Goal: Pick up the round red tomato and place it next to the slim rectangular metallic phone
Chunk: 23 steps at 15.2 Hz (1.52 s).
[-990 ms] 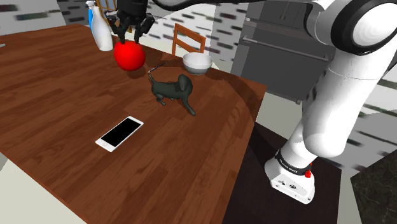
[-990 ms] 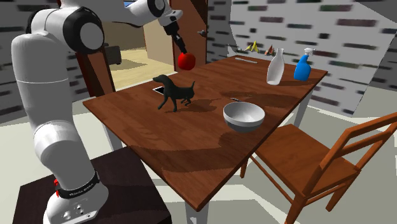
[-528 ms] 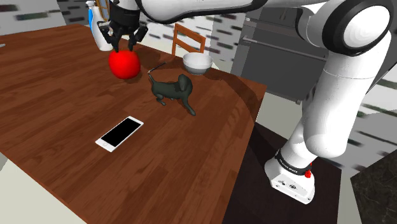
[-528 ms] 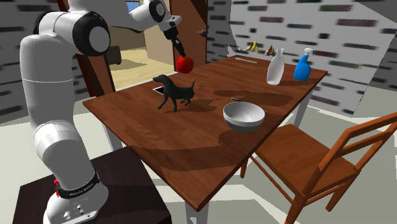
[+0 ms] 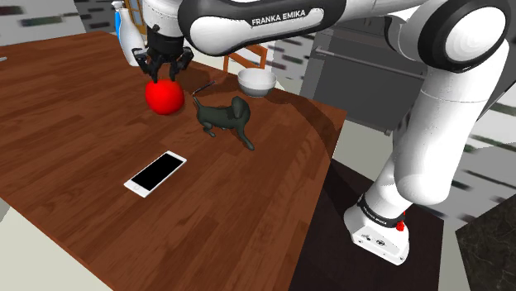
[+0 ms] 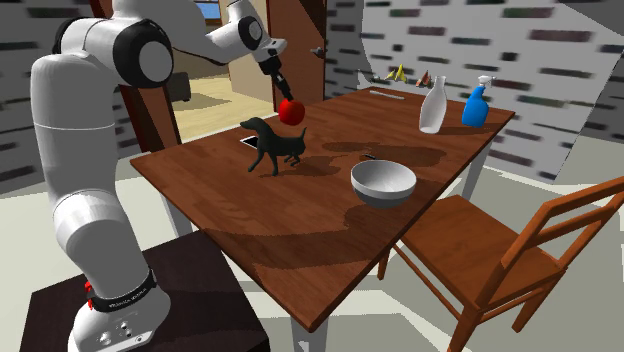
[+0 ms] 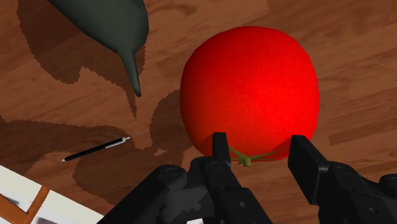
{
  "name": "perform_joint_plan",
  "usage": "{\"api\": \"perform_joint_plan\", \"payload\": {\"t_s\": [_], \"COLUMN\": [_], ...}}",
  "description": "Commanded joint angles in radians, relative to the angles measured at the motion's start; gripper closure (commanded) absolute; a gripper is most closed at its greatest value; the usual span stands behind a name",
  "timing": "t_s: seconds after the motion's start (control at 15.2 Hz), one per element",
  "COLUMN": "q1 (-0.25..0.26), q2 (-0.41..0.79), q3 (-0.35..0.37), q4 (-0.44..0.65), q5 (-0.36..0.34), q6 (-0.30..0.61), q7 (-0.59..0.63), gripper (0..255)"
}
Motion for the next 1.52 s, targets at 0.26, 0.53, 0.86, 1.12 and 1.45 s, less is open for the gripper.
{"api": "perform_joint_plan", "payload": {"t_s": [0.26, 0.53, 0.86, 1.12, 1.45], "q1": [-0.003, -0.003, -0.001, 0.001, 0.001], "q2": [0.001, 0.009, 0.024, 0.038, 0.038], "q3": [-0.006, -0.011, -0.019, -0.026, -0.026], "q4": [-0.075, -0.117, -0.162, -0.191, -0.191], "q5": [-0.02, -0.037, -0.064, -0.086, -0.086], "q6": [0.072, 0.118, 0.172, 0.21, 0.21], "q7": [0.033, 0.056, 0.087, 0.111, 0.111], "gripper": [255, 255, 255, 255, 255]}}
